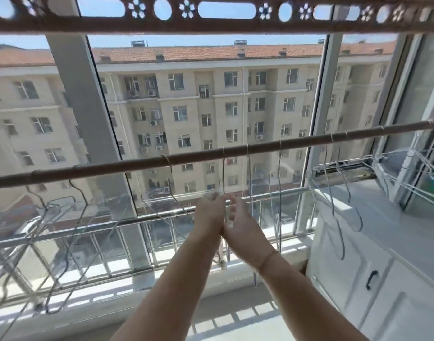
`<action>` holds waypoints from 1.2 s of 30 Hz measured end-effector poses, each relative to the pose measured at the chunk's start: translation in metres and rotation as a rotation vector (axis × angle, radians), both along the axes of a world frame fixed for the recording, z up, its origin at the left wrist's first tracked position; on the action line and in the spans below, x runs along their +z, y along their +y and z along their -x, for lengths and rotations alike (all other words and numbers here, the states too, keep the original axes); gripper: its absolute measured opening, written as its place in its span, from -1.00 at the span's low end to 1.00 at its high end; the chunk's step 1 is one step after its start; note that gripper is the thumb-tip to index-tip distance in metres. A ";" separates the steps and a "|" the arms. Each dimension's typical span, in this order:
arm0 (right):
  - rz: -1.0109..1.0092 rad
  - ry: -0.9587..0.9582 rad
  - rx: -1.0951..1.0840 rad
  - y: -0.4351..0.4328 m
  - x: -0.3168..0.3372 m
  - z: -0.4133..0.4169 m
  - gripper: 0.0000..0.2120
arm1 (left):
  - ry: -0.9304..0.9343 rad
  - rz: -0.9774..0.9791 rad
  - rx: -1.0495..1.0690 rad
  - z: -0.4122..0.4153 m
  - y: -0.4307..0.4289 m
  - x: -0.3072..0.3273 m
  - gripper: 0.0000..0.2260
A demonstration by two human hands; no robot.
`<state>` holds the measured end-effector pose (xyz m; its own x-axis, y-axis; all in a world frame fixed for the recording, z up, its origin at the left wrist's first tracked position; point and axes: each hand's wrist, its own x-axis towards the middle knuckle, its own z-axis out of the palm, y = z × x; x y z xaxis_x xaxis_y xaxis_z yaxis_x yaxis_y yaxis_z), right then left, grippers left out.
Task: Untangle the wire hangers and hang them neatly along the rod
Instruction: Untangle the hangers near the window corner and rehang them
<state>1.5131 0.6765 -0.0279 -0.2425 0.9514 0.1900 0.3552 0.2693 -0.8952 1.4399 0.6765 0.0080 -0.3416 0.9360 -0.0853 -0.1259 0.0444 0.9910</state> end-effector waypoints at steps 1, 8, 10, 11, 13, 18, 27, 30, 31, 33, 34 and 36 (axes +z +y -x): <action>0.027 -0.010 0.010 0.000 -0.003 -0.003 -0.48 | -0.037 0.005 0.020 -0.001 0.000 0.001 -0.79; -0.007 -0.042 0.002 -0.002 -0.013 -0.013 -0.78 | 0.002 0.053 0.080 -0.005 0.011 -0.008 -0.84; -0.022 -0.032 -0.007 0.000 -0.010 -0.015 -0.81 | 0.006 0.032 0.116 -0.006 0.015 -0.007 -0.87; -0.020 -0.017 -0.019 0.002 -0.007 -0.016 -0.80 | -0.013 0.020 0.128 -0.007 0.017 -0.004 -0.88; -0.013 0.007 -0.047 0.007 0.002 -0.017 -0.79 | -0.049 0.000 0.137 -0.007 0.024 0.002 -0.88; 0.034 0.117 -0.030 0.026 0.010 -0.012 -0.82 | -0.084 0.010 0.179 -0.007 0.048 0.008 -0.88; 0.127 0.194 -0.051 0.034 -0.023 -0.016 -0.80 | -0.114 0.074 0.186 -0.009 0.036 -0.032 -0.87; 0.144 0.154 -0.072 0.030 -0.043 -0.022 -0.87 | -0.032 0.107 0.165 -0.011 0.021 -0.058 -0.85; 0.145 0.119 -0.078 0.029 -0.049 -0.023 -0.86 | -0.010 0.117 0.154 -0.011 0.015 -0.066 -0.84; 0.132 0.056 -0.085 0.027 -0.061 -0.025 -0.79 | 0.066 0.139 0.133 -0.009 0.004 -0.082 -0.84; 0.124 0.026 -0.088 0.027 -0.066 -0.025 -0.74 | 0.119 0.145 0.123 -0.007 -0.001 -0.088 -0.84; 0.078 -0.054 -0.086 0.026 -0.073 -0.026 -0.63 | 0.233 0.145 0.099 0.001 -0.012 -0.100 -0.83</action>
